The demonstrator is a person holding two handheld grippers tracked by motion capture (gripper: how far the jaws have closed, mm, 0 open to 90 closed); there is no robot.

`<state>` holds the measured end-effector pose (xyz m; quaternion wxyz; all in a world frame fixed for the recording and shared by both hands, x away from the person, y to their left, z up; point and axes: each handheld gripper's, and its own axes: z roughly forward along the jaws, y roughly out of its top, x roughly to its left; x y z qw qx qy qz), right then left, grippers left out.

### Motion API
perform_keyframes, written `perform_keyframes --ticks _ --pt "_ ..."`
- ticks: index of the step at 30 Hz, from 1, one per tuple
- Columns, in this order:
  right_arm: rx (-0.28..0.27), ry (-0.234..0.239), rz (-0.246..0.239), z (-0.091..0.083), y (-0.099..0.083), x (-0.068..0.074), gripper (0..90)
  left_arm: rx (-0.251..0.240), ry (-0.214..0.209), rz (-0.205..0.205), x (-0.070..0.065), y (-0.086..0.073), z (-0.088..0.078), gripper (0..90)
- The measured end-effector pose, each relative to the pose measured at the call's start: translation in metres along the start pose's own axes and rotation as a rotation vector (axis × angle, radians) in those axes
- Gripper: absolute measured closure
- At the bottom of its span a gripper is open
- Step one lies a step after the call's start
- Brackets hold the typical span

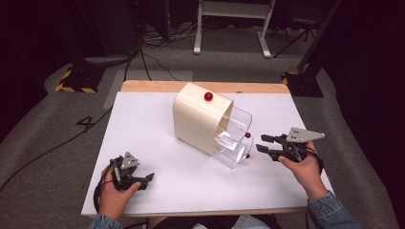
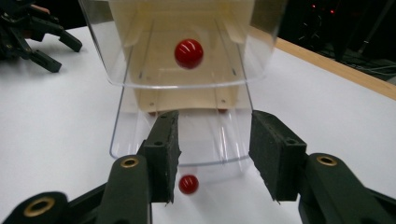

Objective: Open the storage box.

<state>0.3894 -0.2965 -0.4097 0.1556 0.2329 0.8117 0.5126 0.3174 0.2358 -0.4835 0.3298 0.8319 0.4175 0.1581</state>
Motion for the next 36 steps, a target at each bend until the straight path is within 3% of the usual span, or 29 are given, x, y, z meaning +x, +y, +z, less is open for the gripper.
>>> perform_keyframes --ticks 10,22,32,34,36 --pt "0.071 -0.056 0.029 -0.031 -0.03 -0.007 48.9 -0.005 0.003 0.002 0.0 0.0 0.0 16.5" --pt "0.204 -0.12 0.099 -0.045 -0.078 -0.008 39.3 -0.002 0.0 0.001 0.0 0.0 0.0 16.5" --pt "0.304 -0.187 0.141 -0.056 -0.104 -0.013 22.0 -0.002 0.0 0.0 0.0 0.0 0.0 16.5" --pt "0.314 -0.196 0.133 -0.055 -0.104 -0.011 14.4 0.0 -0.001 0.0 0.0 0.0 0.0 16.5" --pt "0.326 -0.208 0.117 -0.054 -0.104 -0.01 13.7 0.0 0.0 0.0 0.0 0.0 0.0 16.5"
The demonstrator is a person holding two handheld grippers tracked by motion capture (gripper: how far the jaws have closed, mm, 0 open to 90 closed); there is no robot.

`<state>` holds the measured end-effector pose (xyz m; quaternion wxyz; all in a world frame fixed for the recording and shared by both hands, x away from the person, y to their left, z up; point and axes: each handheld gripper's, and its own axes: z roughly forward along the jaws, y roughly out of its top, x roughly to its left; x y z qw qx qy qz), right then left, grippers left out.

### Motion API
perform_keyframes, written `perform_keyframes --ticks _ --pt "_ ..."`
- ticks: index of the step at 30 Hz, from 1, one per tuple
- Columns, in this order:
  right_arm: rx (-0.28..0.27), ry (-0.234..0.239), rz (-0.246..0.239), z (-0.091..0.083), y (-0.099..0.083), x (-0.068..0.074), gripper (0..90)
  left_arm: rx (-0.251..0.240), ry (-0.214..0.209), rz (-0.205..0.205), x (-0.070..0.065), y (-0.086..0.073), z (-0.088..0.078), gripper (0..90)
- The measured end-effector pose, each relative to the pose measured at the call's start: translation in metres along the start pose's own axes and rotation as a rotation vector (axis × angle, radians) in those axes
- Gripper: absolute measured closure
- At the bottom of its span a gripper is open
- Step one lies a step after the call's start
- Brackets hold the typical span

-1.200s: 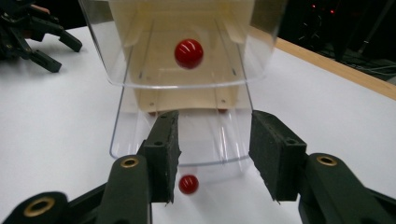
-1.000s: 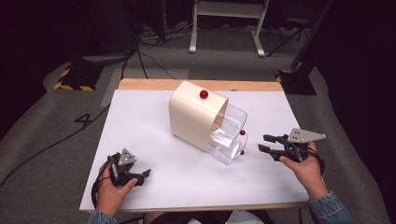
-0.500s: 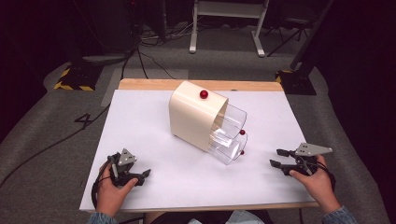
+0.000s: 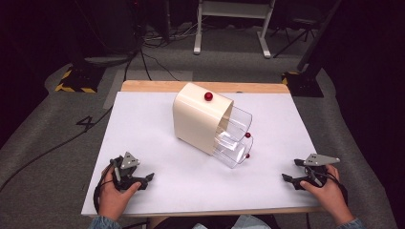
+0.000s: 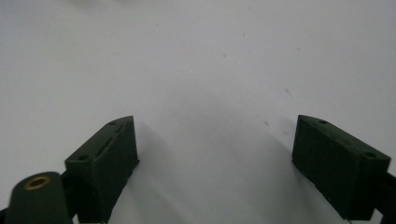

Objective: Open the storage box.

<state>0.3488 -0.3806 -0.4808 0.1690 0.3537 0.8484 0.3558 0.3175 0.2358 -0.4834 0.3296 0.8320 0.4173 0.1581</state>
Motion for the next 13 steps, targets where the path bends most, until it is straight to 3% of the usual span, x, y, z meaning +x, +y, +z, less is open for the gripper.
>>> perform_keyframes --ticks 13 --pt "-0.012 0.002 0.012 0.0004 -0.0024 -0.0005 13.6 -0.003 -0.001 0.0 0.0002 0.0001 0.0002 16.5"
